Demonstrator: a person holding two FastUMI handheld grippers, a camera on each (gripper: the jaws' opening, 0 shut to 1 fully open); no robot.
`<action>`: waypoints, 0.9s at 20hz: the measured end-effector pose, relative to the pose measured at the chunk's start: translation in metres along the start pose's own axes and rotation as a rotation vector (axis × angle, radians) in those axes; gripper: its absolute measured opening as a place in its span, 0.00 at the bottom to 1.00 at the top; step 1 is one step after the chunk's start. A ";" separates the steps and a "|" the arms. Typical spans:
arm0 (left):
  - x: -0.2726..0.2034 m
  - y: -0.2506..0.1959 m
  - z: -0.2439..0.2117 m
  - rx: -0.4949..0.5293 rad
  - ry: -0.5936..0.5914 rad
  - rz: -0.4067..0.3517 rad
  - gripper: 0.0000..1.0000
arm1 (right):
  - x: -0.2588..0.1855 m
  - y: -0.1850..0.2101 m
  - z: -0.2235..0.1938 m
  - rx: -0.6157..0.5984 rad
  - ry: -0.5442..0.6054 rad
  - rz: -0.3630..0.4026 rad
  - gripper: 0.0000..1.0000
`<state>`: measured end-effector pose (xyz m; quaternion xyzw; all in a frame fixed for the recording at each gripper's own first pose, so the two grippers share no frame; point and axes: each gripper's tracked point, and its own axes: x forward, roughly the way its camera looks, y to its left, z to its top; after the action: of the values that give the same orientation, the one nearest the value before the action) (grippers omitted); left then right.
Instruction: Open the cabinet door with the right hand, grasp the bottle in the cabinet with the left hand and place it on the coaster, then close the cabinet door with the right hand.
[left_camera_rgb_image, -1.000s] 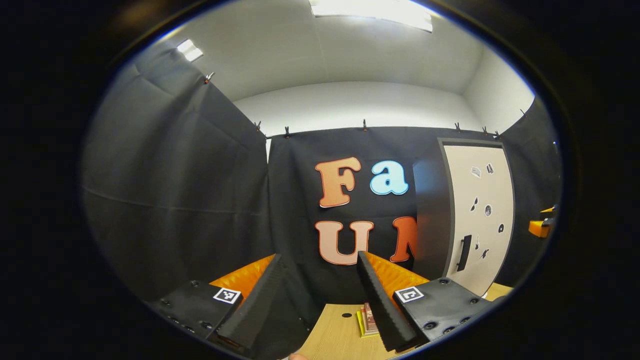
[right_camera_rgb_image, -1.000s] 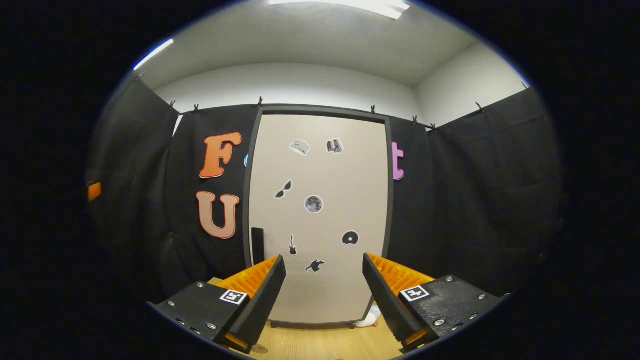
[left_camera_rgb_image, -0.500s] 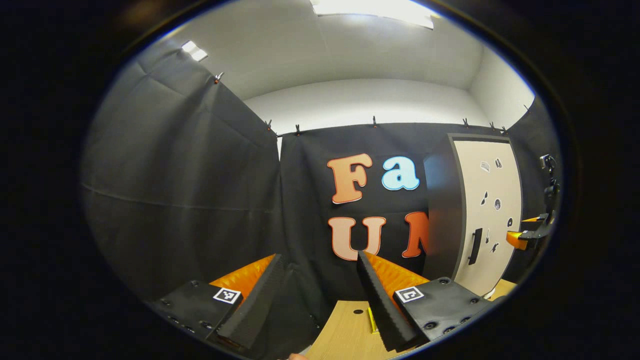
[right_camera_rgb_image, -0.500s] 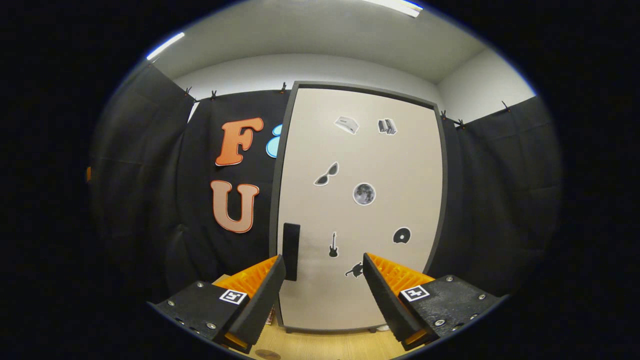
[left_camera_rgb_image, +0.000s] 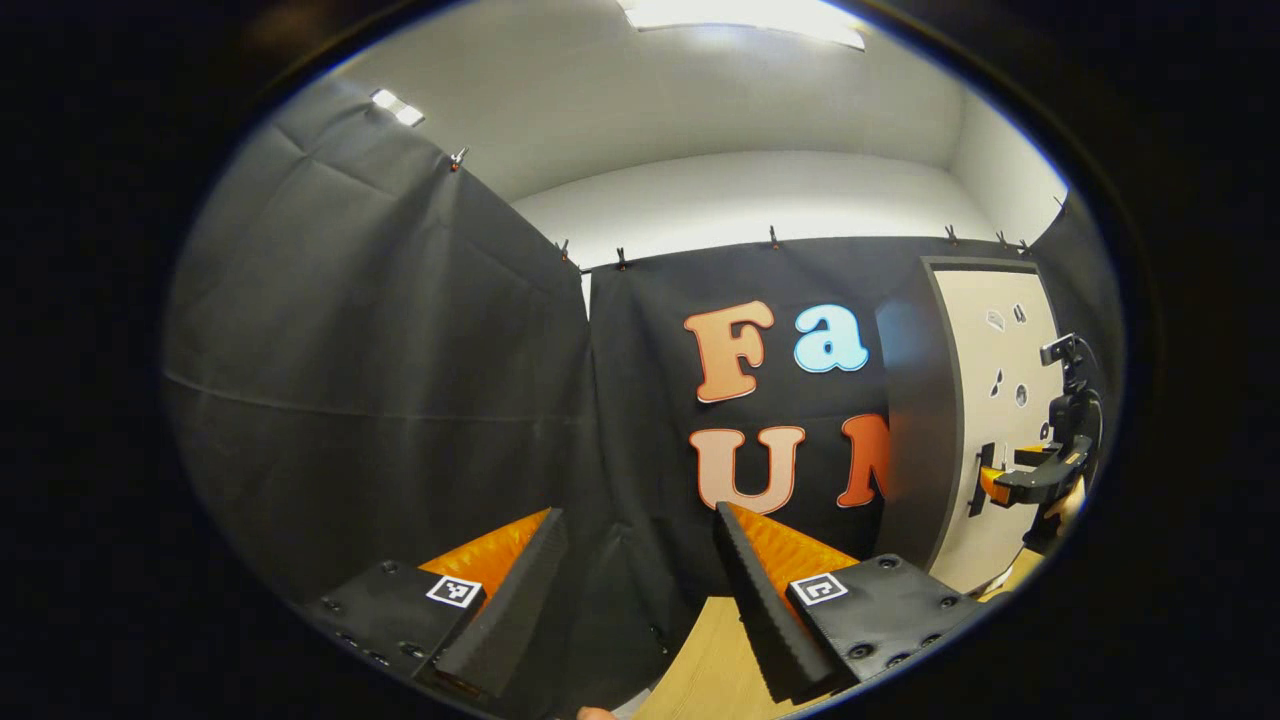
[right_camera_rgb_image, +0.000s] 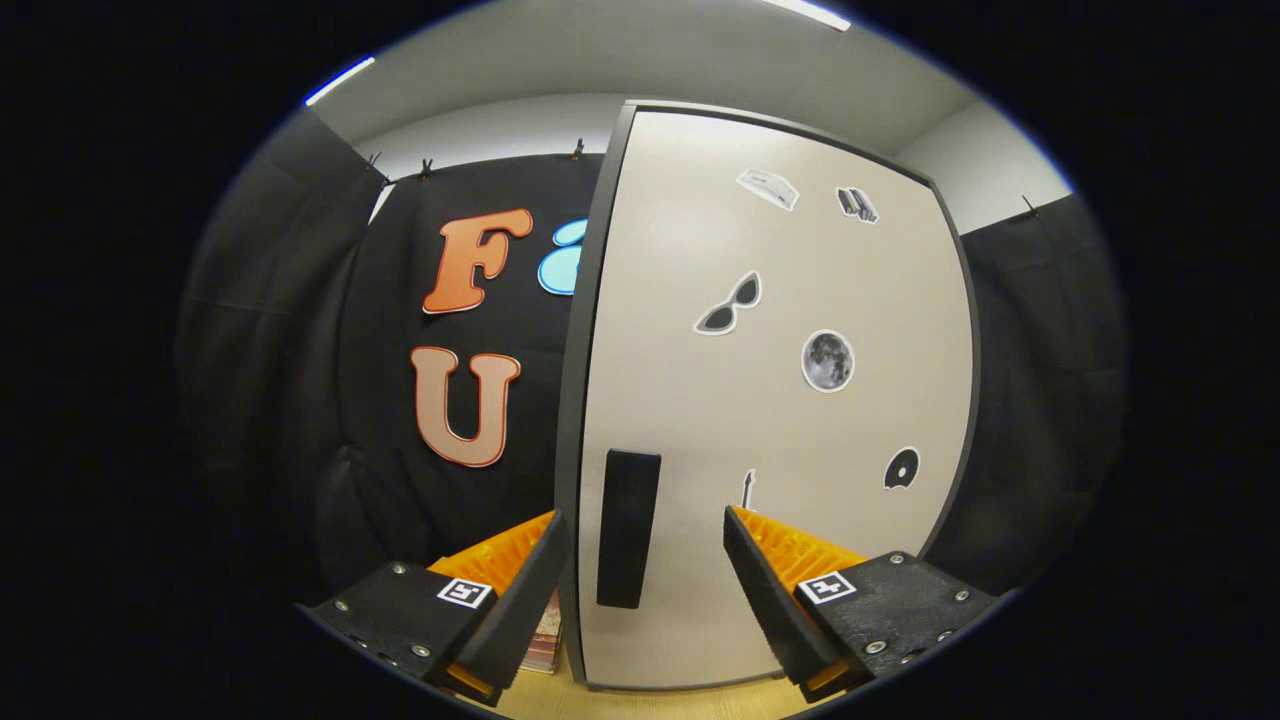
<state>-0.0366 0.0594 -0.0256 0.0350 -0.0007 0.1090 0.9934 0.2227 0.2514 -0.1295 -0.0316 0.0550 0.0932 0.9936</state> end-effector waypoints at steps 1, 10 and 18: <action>-0.001 0.003 -0.001 0.003 0.003 0.005 0.96 | 0.007 -0.001 -0.005 -0.005 0.007 -0.012 0.95; -0.010 0.021 -0.006 0.027 0.015 0.050 0.93 | 0.037 0.016 -0.036 0.120 0.090 0.024 0.51; -0.011 0.012 -0.014 0.022 0.029 0.038 0.94 | 0.023 0.016 -0.036 0.110 0.069 0.100 0.26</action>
<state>-0.0498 0.0697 -0.0385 0.0443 0.0143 0.1283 0.9906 0.2383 0.2690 -0.1688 0.0226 0.0956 0.1385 0.9855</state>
